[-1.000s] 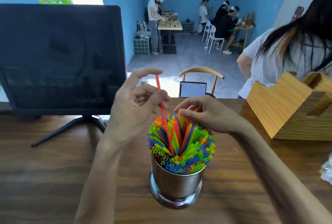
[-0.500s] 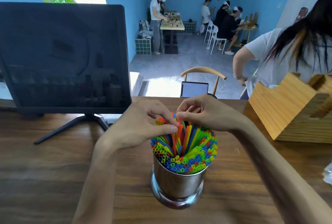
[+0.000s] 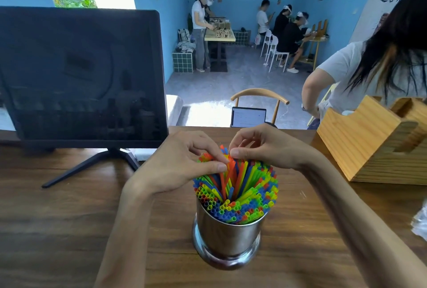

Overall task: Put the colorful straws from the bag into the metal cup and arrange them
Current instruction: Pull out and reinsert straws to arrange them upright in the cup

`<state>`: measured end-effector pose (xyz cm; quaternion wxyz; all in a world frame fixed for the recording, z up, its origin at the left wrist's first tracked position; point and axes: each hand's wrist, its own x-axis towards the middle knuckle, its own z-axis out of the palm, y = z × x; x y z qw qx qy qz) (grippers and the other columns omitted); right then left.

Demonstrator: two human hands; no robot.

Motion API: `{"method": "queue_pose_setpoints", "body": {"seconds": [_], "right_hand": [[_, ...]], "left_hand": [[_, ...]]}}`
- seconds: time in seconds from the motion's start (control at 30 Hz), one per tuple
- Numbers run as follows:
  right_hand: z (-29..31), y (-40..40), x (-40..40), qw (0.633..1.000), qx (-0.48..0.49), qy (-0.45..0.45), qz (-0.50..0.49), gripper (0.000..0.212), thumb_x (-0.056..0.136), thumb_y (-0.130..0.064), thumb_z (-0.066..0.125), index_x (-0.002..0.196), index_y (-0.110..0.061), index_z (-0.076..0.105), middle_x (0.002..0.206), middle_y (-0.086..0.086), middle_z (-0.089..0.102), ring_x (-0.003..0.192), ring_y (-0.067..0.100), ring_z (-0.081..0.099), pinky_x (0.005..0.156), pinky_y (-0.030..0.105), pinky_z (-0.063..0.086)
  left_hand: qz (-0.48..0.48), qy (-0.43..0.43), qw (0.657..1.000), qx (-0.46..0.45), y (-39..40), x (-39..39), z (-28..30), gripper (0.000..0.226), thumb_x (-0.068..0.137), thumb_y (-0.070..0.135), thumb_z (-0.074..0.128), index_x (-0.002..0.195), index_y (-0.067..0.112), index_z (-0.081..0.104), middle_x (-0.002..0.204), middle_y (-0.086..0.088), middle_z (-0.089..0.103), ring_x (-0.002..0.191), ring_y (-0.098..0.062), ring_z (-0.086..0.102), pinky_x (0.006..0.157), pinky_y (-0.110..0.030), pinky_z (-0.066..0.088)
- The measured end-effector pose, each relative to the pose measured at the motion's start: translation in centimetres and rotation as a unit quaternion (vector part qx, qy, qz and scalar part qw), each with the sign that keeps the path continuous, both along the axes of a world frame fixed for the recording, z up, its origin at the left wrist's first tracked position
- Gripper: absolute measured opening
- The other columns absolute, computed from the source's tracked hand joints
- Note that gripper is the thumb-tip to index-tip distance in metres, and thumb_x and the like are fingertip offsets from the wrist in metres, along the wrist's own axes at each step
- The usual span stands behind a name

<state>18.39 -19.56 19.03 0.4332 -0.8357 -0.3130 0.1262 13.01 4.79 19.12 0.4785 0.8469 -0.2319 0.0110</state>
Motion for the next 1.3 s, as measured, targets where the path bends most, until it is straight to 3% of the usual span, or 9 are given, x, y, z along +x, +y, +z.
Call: {"method": "queue_pose_setpoints", "body": {"seconds": [0.23, 0.43, 0.53, 0.67, 0.83, 0.93, 1.07, 1.17, 1.3], "right_hand": [[-0.2, 0.4, 0.1, 0.994, 0.087, -0.053, -0.033, 0.027, 0.076, -0.04, 0.082, 0.079, -0.013, 0.08, 0.086, -0.005, 0.071, 0.073, 0.029, 0.06, 0.065, 0.032, 0.046], [2.8, 0.6, -0.3, 0.964, 0.182, -0.173, -0.087, 0.009, 0.073, -0.036, 0.083, 0.072, -0.028, 0.078, 0.077, -0.007, 0.073, 0.084, 0.05, 0.058, 0.066, 0.051, 0.043], [5.3, 0.3, -0.8, 0.934, 0.249, -0.225, -0.119, 0.009, 0.078, -0.031, 0.083, 0.08, -0.023, 0.078, 0.073, -0.009, 0.076, 0.069, 0.018, 0.07, 0.062, 0.031, 0.052], [8.3, 0.3, -1.7, 0.872, 0.349, -0.307, -0.156, 0.008, 0.087, -0.026, 0.079, 0.086, -0.019, 0.076, 0.073, -0.007, 0.075, 0.057, 0.011, 0.064, 0.054, 0.024, 0.046], [9.1, -0.1, -1.9, 0.794, 0.477, -0.314, -0.207, 0.007, 0.086, -0.021, 0.082, 0.084, -0.014, 0.079, 0.069, 0.0, 0.075, 0.053, 0.018, 0.064, 0.057, 0.028, 0.05], [7.1, -0.8, -2.2, 0.821, 0.466, -0.243, -0.222, 0.006, 0.084, -0.017, 0.083, 0.08, -0.022, 0.081, 0.069, -0.004, 0.075, 0.056, 0.014, 0.069, 0.057, 0.025, 0.054], [2.7, -0.3, -3.4, 0.9, 0.374, -0.137, -0.177, 0.01, 0.073, -0.014, 0.083, 0.08, -0.019, 0.078, 0.069, 0.0, 0.076, 0.057, 0.014, 0.071, 0.059, 0.022, 0.056], [0.3, 0.6, -4.4, 0.946, 0.275, -0.105, -0.133, 0.014, 0.07, -0.017, 0.084, 0.082, -0.015, 0.077, 0.07, 0.005, 0.076, 0.061, 0.015, 0.073, 0.062, 0.021, 0.057], [-0.3, 1.7, -5.1, 0.963, 0.228, -0.102, -0.098, 0.017, 0.068, -0.028, 0.087, 0.082, -0.023, 0.078, 0.074, 0.001, 0.076, 0.069, 0.011, 0.072, 0.069, 0.023, 0.059]], "left_hand": [[-0.002, -0.002, 1.0, -0.002, 0.0, -0.1, 0.0, 0.012, 0.074, 0.033, 0.087, 0.084, 0.035, 0.082, 0.097, 0.016, 0.074, 0.101, -0.009, 0.067, 0.093, -0.041, 0.053], [0.003, -0.004, 1.0, -0.001, 0.0, 0.0, 0.0, 0.022, 0.077, 0.045, 0.086, 0.097, 0.041, 0.079, 0.108, 0.02, 0.072, 0.11, -0.002, 0.064, 0.096, -0.037, 0.052], [0.063, -0.063, 0.994, -0.056, -0.7, 0.1, 0.3, 0.04, 0.079, 0.058, 0.074, 0.117, 0.047, 0.069, 0.116, 0.023, 0.07, 0.12, 0.004, 0.058, 0.098, -0.014, 0.039], [0.034, -0.03, 0.997, -0.059, -2.5, 0.4, 0.8, 0.049, 0.085, 0.062, 0.066, 0.132, 0.05, 0.06, 0.123, 0.023, 0.068, 0.127, 0.0, 0.054, 0.108, -0.034, 0.04], [0.024, -0.056, 0.972, -0.226, -3.8, 0.5, 1.3, 0.015, 0.097, 0.026, 0.067, 0.107, 0.034, 0.075, 0.078, 0.008, 0.076, 0.075, 0.0, 0.066, 0.073, -0.012, 0.047], [0.083, -0.042, 0.92, -0.38, -1.3, 0.7, 1.6, 0.007, 0.078, 0.031, 0.084, 0.084, 0.028, 0.083, 0.072, 0.002, 0.076, 0.055, -0.002, 0.056, 0.049, -0.012, 0.042], [0.098, -0.054, 0.873, -0.475, 0.7, 0.3, 2.4, 0.019, 0.065, 0.043, 0.087, 0.074, 0.026, 0.082, 0.069, 0.005, 0.074, 0.054, -0.001, 0.056, 0.046, -0.014, 0.041], [0.12, -0.095, 0.869, -0.47, 0.4, 0.4, 2.8, 0.019, 0.076, 0.046, 0.081, 0.089, 0.033, 0.083, 0.073, 0.014, 0.069, 0.061, 0.0, 0.058, 0.057, -0.015, 0.046], [0.109, -0.123, 0.887, -0.432, -0.4, 0.5, 3.1, 0.023, 0.103, 0.02, 0.06, 0.104, 0.031, 0.08, 0.084, 0.013, 0.073, 0.077, -0.002, 0.069, 0.067, -0.018, 0.054]]}}
